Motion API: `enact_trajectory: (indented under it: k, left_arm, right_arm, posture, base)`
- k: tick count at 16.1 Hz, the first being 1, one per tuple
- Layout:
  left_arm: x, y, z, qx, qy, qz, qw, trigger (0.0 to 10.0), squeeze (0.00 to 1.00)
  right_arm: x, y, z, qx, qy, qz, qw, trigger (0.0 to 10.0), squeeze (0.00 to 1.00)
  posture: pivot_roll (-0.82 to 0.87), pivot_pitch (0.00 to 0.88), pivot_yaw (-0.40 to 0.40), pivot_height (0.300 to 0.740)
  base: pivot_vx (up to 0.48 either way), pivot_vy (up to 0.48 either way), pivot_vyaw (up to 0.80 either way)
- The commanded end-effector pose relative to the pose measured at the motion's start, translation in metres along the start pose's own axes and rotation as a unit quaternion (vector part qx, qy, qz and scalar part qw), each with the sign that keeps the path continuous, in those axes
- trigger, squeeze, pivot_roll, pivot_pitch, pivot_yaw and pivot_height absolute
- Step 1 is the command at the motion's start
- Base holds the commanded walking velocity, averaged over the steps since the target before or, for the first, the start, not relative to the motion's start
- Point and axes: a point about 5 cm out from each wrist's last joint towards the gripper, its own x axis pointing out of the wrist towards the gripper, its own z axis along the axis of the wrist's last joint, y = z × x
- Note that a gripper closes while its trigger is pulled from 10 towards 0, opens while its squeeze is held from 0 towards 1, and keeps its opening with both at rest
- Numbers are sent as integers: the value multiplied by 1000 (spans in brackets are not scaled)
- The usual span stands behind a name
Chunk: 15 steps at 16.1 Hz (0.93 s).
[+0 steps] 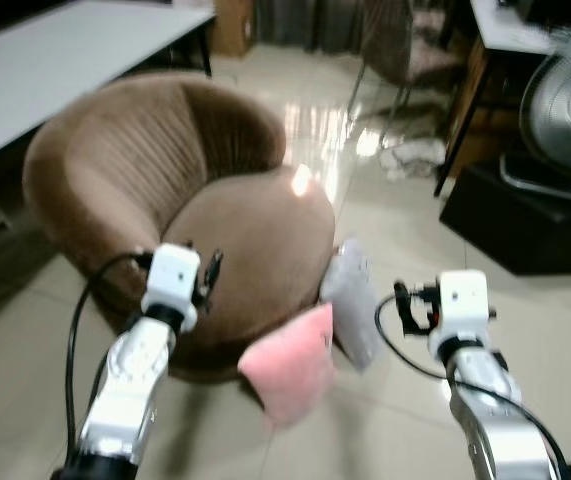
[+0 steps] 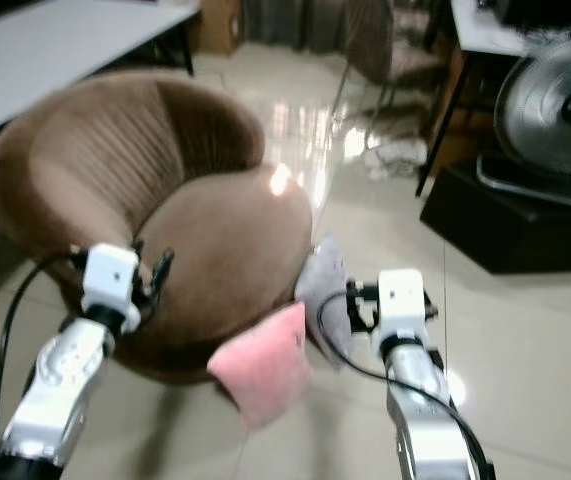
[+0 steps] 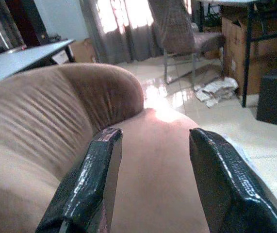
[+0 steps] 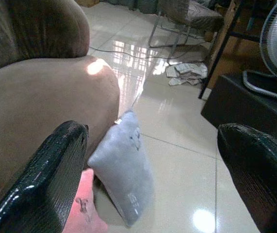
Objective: Move the pillow to the sofa from floor
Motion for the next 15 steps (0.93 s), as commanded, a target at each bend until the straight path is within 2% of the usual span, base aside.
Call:
enact_trajectory:
  k: [1, 3, 7, 9, 11, 12, 15]
  left_arm:
    - [-2, 6, -2, 6, 4, 3, 1000, 10000, 0]
    - [-1, 7, -2, 7, 4, 0, 1000, 10000, 0]
    - [0, 6, -2, 6, 3, -10, 1000, 10000, 0]
    - [1, 1, 2, -7, -13, -22, 1000, 10000, 0]
    - [1, -2, 4, -2, -19, -32, 999, 10000, 0]
    - [1, -2, 5, -2, -21, -35, 999, 10000, 0]
    - [2, -2, 4, -3, -21, -35, 999, 10000, 0]
  right_arm:
    - [0, 6, 1, 6, -2, 8, 1000, 10000, 0]
    - [0, 6, 2, 7, -2, 7, 1000, 10000, 0]
    - [0, 5, 1, 7, -1, 2, 1000, 10000, 0]
    - [0, 6, 0, -5, 1, 4, 1000, 10000, 0]
    - [1, 6, 1, -5, -2, 7, 1000, 10000, 0]
    - [1, 5, 1, 6, -2, 4, 1000, 10000, 0]
    - [0, 3, 1, 12, -3, 2, 1000, 10000, 0]
  posture:
    - [-56, 34, 31, 740]
    - [-56, 36, 33, 740]
    - [-53, 39, 35, 740]
    - [-53, 38, 35, 740]
    - [-54, 41, 35, 740]
    - [-54, 40, 36, 740]
    - [-51, 41, 39, 740]
  base:
    - [386, 0, 0]
    - [373, 0, 0]
    - [347, 0, -784]
    - [0, 0, 0]
    - [0, 0, 0]
    - [0, 292, 0]
    - [0, 339, -681]
